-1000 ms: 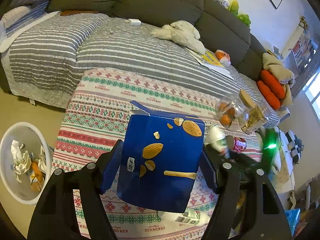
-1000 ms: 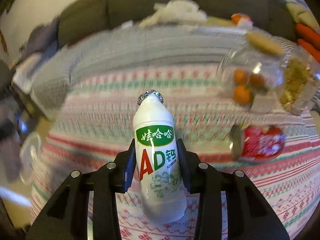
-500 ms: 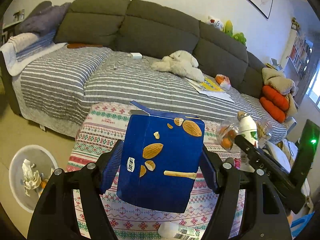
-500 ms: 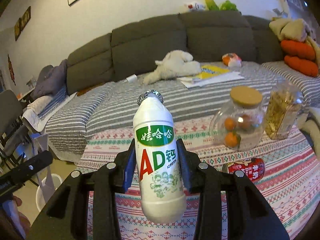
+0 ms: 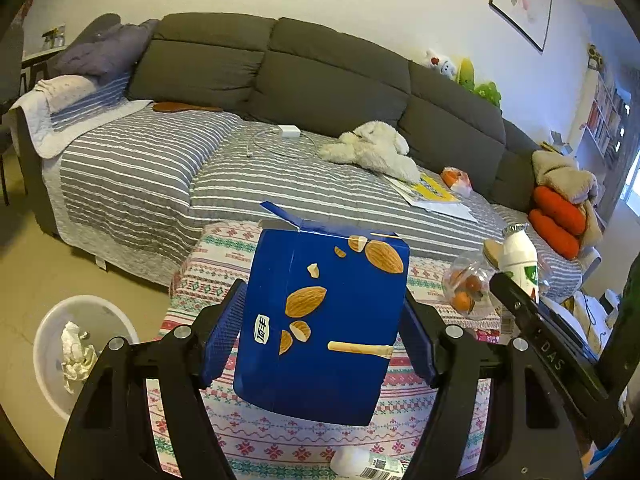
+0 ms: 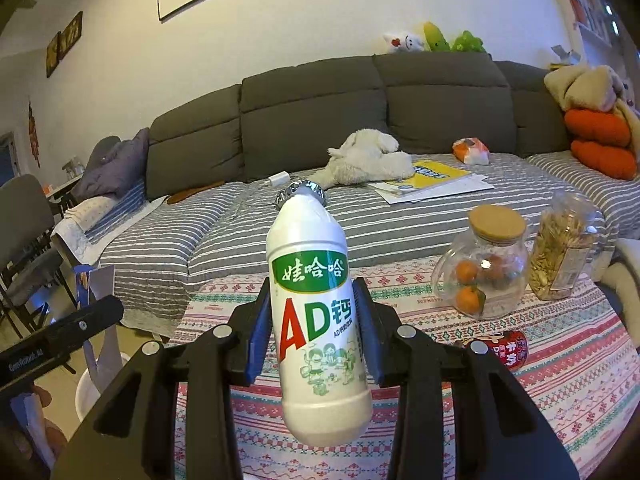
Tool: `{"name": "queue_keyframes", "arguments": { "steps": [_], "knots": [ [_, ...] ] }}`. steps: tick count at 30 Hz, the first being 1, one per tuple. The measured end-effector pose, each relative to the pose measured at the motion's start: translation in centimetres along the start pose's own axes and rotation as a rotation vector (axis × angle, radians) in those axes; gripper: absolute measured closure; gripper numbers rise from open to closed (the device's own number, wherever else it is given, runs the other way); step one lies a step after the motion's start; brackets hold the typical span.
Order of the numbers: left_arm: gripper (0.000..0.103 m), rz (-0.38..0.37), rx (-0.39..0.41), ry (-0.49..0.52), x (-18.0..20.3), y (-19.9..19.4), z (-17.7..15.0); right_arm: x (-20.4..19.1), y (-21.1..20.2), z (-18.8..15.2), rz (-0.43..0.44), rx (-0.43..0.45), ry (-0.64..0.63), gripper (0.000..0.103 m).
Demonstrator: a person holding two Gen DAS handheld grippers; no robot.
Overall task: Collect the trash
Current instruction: 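Carry the box and bottle with both tools toward the white bin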
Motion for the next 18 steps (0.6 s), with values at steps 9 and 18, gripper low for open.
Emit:
{"name": "queue_keyframes", "arguments": {
  "steps": [9, 18],
  "knots": [
    [0.035, 0.013, 0.011, -0.033, -1.6, -0.9, 0.6, -2.4, -0.1, -0.6, 0.036, -0.012, -0.014, 0.064],
    [0.035, 0.047, 0.024, -0.054, -4.3, -1.9, 1.2, -6.0, 0.0, -1.1, 0.083, -0.019, -0.029, 0.064]
  ]
}}
Point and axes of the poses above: each gripper's, at about its wrist camera, not at the fingertips, and y roughly the way its jaws point, x to its right, z to its top, the point moved 5 cm from there along y, roughly the way its jaws point, and after that the axes turned 7 degrees about x, right-handed, at the moved point
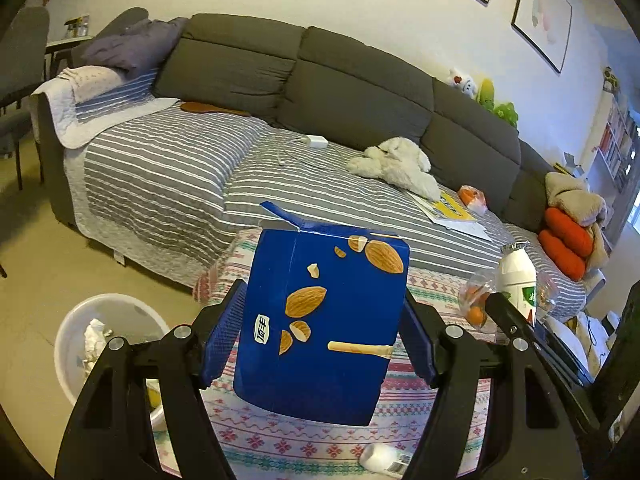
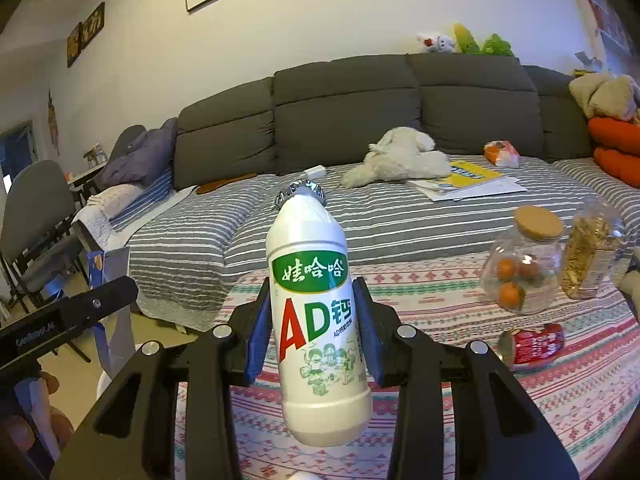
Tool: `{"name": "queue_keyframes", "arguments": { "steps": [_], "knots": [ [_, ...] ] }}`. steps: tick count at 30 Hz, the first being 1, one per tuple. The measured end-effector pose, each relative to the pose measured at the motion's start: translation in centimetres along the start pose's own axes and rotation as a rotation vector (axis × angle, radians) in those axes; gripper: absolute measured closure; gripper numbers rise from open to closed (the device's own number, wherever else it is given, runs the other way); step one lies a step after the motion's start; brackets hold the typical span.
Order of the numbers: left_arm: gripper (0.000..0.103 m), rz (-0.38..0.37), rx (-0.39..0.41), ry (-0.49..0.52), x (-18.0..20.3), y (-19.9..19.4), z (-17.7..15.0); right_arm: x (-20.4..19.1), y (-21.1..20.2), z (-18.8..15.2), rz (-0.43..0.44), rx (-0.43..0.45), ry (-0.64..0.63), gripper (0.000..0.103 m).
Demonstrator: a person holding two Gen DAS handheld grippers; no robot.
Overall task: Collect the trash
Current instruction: 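Carry the box and bottle with both tools toward the white bin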
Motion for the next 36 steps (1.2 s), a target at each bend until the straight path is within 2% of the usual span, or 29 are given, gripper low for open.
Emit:
{"name": "queue_keyframes", "arguments": {
  "steps": [20, 30, 36],
  "knots": [
    [0.035, 0.117, 0.006, -0.027, -8.2, -2.4, 1.4, -8.5, 0.9, -1.6, 0.103, -0.022, -0.055, 0.064],
    [0.034, 0.243, -0.071, -0.100, -16.1, -1.7, 0.7, -11.7, 1.5, -2.6, 0.145, -0.041, -0.074, 0.064],
    [0.028, 0.281, -0.165, -0.161, -19.4, -0.8, -0.1, -13.5, 2.1, -3.6, 0.175, -0.065, -0.084, 0.064]
  ]
}}
Point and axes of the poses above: each gripper's, at about its wrist camera, not at the fingertips, and y roughly the way its jaws point, x to its right, z to its top, the point moved 5 cm from there along y, roughly the way its jaws point, and after that the axes turned 7 degrees about x, right-handed, at the moved point
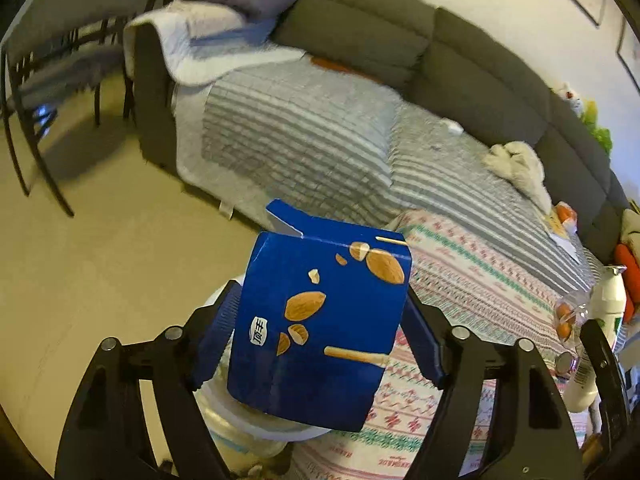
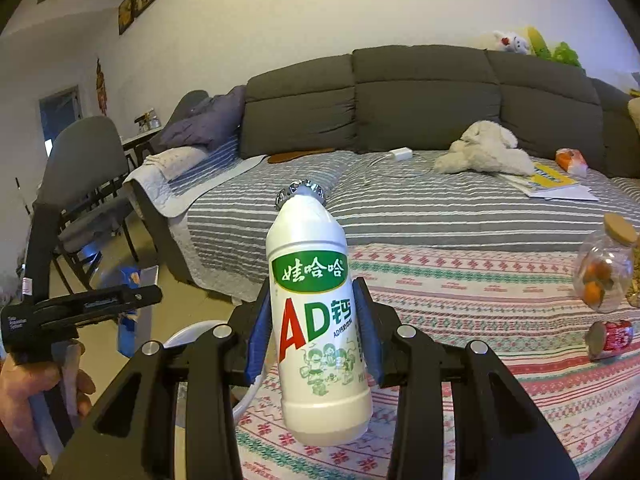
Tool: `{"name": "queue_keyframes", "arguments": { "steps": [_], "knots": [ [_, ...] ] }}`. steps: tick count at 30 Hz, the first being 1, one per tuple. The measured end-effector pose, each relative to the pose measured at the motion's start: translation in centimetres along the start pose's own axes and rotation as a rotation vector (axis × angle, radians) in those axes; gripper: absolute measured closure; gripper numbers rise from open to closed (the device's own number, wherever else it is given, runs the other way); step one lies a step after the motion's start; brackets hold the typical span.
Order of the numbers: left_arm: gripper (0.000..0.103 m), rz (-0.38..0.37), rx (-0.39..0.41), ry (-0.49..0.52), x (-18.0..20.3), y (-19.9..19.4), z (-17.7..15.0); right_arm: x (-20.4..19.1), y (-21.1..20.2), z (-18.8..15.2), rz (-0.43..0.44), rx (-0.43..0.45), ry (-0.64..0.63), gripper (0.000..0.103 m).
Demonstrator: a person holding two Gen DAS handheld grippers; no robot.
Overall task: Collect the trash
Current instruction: 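Carry the box and bottle with both tools toward the white bin, then open the left tool to drop the box while the right tool drops the bottle into the bin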
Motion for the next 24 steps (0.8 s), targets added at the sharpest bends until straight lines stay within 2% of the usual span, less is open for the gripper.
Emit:
{"name": "queue_keyframes", "arguments": {
  "steps": [4, 6, 12, 17, 20, 24],
  "knots": [
    [0.019, 0.012, -0.026, -0.046, -1.3, -0.1, 0.1, -1.6, 0.9, -0.6, 0.019, -0.017, -0.023, 0.064],
    [0.016, -0.008, -0.020, -0.081, -1.7, -0.7, 0.5, -2.5, 1.4, -1.0, 0.030, -0.025, -0.039, 0.064],
    [0.013, -0.032, 0.011, -0.149, -2.9, -2.2, 1.3, -5.6, 2.9, -2.2, 0.079, -0.049, -0.032, 0.064],
    [0.013, 0.012, 0.088, -0.187, -4.7, -4.1, 2.7, -8.4, 4.4, -3.3, 0.126, -0.079, -0.034, 0.064],
    [0.009, 0.087, 0.166, -0.203, -6.5, -6.2, 3.7, -10.3, 5.5, -3.9, 0.148, -0.100, -0.046, 0.064],
    [0.008, 0.128, 0.225, -0.241, -8.7, -8.0, 4.6, -12.7, 7.1, -4.7, 0.175, -0.128, -0.048, 0.064]
  ]
}}
Point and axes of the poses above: each gripper's, at about its wrist camera, not at the fingertips, and y roughly the way its jaws point, x to its right, z to its top, the point moved 5 cm from there along y, roughly the way its jaws point, and after that the axes turned 7 degrees about x, right-handed, at the moved point
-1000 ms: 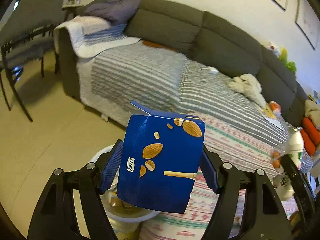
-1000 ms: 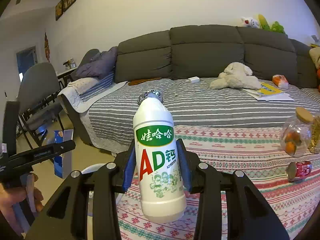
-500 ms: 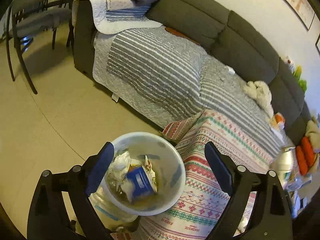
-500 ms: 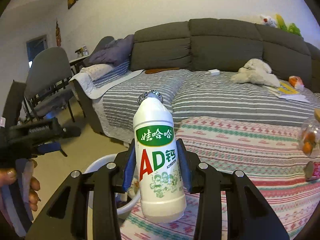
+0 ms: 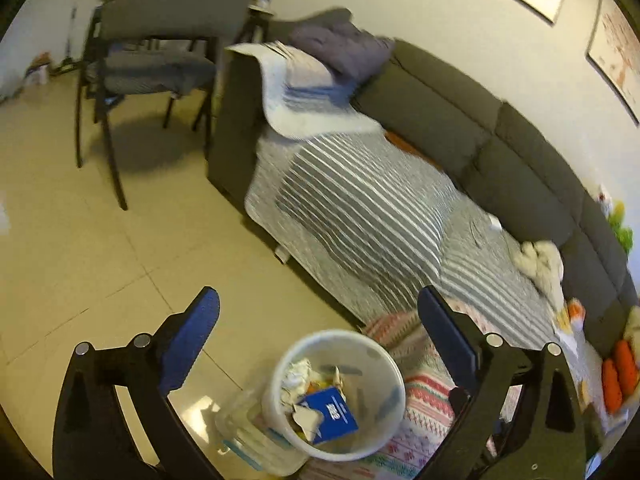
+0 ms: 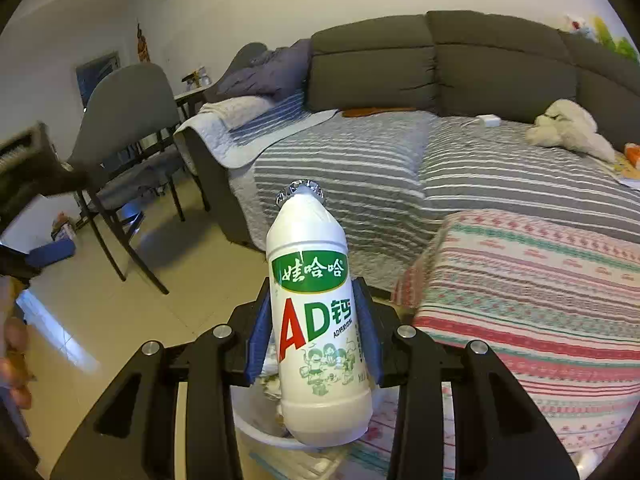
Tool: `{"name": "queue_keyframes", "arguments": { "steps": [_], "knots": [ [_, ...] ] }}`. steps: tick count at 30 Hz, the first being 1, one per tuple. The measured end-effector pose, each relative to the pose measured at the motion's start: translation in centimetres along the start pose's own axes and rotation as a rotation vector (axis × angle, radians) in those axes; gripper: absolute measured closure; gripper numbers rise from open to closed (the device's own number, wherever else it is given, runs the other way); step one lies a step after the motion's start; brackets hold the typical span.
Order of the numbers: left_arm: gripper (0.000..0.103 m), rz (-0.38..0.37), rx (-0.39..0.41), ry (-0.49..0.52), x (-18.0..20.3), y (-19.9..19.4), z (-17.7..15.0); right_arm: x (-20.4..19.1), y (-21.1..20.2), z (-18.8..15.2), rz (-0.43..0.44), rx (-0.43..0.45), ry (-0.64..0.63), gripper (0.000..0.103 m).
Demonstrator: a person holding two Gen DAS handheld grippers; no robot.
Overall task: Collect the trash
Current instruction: 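Open the left tool to drop the box while the right tool drops the bottle into the bin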
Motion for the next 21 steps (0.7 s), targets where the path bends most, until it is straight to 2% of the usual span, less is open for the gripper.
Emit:
{"name": "queue_keyframes", "arguments": {
  "steps": [4, 10, 11, 13, 17, 19, 21],
  "knots": [
    [0.008, 0.016, 0.026, -0.041, -1.7, -0.8, 1.0, -1.4, 1.6, -0.6, 0.020, -0.024, 0.000, 0.064],
    [0.008, 0.042, 0.039, -0.039, -2.5, -1.0, 1.2, -2.5, 3.8, -1.4, 0.033, -0.065, 0.009, 0.062],
    [0.008, 0.043, 0.040, -0.042, -2.6, -1.1, 1.2, -2.6, 4.1, -1.5, 0.033, -0.070, 0.013, 0.059],
    [0.008, 0.046, 0.040, -0.043, -2.6, -1.1, 1.2, -2.6, 4.4, -1.4, 0.022, -0.070, 0.019, 0.046],
    [0.007, 0.064, 0.058, -0.023, -2.4, -1.3, 1.2, -2.5, 4.0, -0.8, -0.003, -0.054, 0.007, 0.035],
    [0.007, 0.076, 0.064, -0.007, -2.2, -1.4, 1.1, -2.1, 3.5, -0.3, -0.039, -0.027, -0.009, 0.019],
    [0.007, 0.088, 0.067, 0.011, -2.0, -1.4, 0.8, -1.5, 2.7, 0.3, -0.091, 0.007, -0.005, 0.010]
  ]
}}
Point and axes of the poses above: each gripper's, at about its wrist camera, not at the fingertips, and y roughly the way its jaws point, x to its right, z to its top, the point moved 5 cm from there along y, roughly the way its jaws point, and after that the axes turned 7 degrees about x, right-handed, at the moved point
